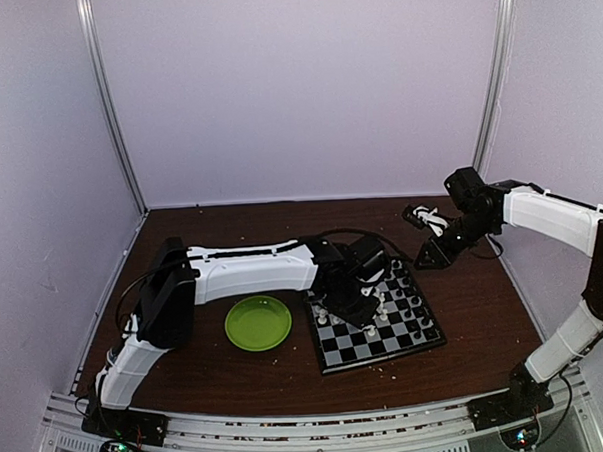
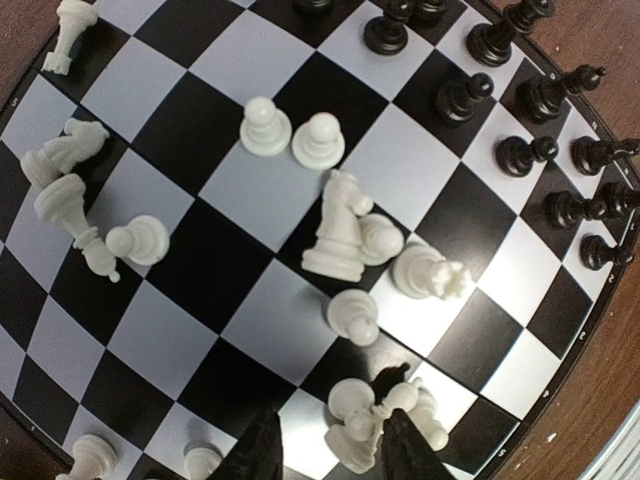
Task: Set up the chess pieces on the board
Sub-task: Pick up the pawn from the chessboard.
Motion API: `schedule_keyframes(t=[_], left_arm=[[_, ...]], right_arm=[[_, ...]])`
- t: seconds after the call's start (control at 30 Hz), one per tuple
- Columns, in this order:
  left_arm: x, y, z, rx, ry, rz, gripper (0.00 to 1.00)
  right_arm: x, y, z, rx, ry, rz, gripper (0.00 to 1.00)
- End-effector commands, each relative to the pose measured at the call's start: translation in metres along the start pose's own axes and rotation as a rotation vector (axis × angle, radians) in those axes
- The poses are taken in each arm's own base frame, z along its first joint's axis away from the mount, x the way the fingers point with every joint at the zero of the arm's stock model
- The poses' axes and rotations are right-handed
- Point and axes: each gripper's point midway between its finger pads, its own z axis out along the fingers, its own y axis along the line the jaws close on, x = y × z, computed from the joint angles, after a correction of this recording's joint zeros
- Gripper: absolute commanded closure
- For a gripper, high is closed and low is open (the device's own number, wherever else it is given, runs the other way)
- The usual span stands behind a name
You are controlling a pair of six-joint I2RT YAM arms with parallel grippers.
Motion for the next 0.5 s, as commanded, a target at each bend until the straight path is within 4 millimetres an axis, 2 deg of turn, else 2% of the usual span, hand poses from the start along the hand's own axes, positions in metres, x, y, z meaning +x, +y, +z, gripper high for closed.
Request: schedule_keyframes(t=[0.0,0.47], left_arm=[[-0.0128,-0.0050,0.0027,0.035,-0.036,-0.013,0.67],[-0.0137,-0.0018,0.0062,0.041,-0.033,-0.020,0.82]], right_arm=[[-0.0052,-0.0001,-0.0026,-0.011,-0.007,-0.010,0.75],[-0.0026,0.0007,-0.0002,-0.023,0.007,-0.006,0.76]])
